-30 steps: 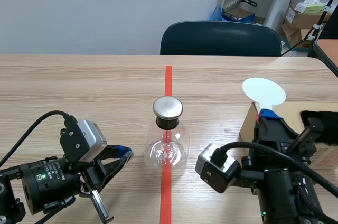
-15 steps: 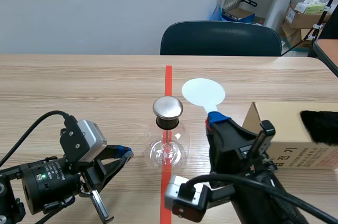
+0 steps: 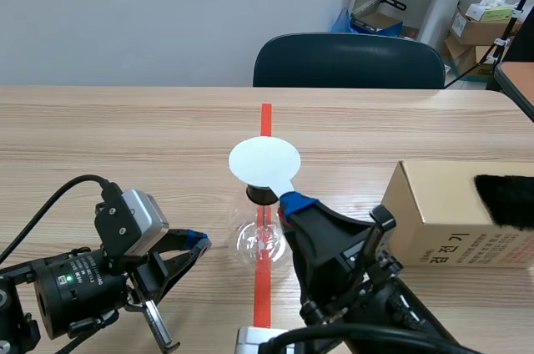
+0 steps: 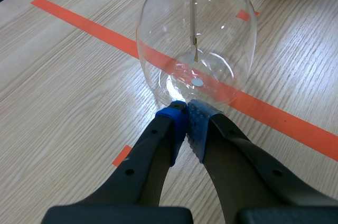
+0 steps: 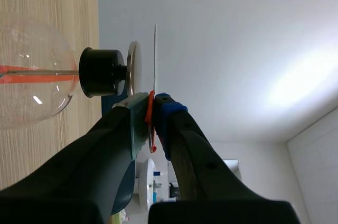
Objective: Do the electroscope experiment
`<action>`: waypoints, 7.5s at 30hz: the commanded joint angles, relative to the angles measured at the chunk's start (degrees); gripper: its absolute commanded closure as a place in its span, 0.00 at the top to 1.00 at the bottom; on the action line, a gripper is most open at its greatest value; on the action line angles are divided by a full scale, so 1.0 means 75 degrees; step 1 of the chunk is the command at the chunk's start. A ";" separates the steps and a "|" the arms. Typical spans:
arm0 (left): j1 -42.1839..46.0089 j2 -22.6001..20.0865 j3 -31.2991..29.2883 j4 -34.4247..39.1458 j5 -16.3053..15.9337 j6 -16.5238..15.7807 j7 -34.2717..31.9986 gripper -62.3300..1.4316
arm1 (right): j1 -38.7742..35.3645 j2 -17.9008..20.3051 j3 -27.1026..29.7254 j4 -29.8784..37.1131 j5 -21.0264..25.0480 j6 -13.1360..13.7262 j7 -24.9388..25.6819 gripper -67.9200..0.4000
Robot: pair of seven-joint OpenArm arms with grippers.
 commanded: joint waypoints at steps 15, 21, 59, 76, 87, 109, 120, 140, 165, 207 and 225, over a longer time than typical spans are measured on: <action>0.0020 0.0000 0.0020 0.0157 -0.0003 -0.0012 -0.0111 0.04 | 0.0029 0.0085 0.0050 0.0055 -0.0006 -0.0085 0.0079 0.03; 0.0020 0.0000 0.0020 0.0157 -0.0003 -0.0012 -0.0111 0.04 | 0.0029 0.0082 0.0050 0.0055 -0.0006 -0.0082 -0.0251 0.03; 0.0020 0.0000 0.0020 0.0157 -0.0003 -0.0012 -0.0111 0.04 | 0.0026 0.0082 0.0050 0.0055 -0.0006 -0.0079 -0.5074 0.03; 0.0020 0.0000 0.0020 0.0157 -0.0003 -0.0012 -0.0108 0.04 | 0.0026 0.0082 0.0050 0.0055 -0.0006 -0.0079 -0.5074 0.03; 0.0020 0.0000 0.0020 0.0157 -0.0003 -0.0012 -0.0108 0.04 | 0.0026 0.0082 0.0050 0.0055 -0.0006 -0.0079 -0.5074 0.03; 0.0020 0.0000 0.0020 0.0157 -0.0003 -0.0009 -0.0111 0.04 | 0.0026 0.0082 0.0050 0.0055 -0.0006 -0.0079 -0.5062 0.03; 0.0020 0.0003 0.0020 0.0157 -0.0003 -0.0009 -0.0114 0.04 | 0.0029 0.0082 0.0050 0.0055 -0.0006 -0.0079 -0.3369 0.03; 0.0020 0.0003 0.0020 0.0157 -0.0003 -0.0012 -0.0111 0.04 | 0.0029 0.0082 0.0050 0.0055 -0.0006 -0.0079 -0.0268 0.03; 0.0023 0.0003 0.0020 0.0157 -0.0003 -0.0012 -0.0111 0.04 | 0.0029 0.0082 0.0050 0.0055 -0.0006 -0.0052 -0.0149 0.03; 0.0023 0.0003 0.0020 0.0157 -0.0003 -0.0015 -0.0111 0.04 | 0.0029 0.0082 0.0050 0.0055 -0.0006 -0.0052 -0.0152 0.03; 0.0023 0.0003 0.0020 0.0157 -0.0003 -0.0015 -0.0111 0.04 | 0.0029 0.0082 0.0050 0.0055 -0.0006 -0.0052 -0.0149 0.03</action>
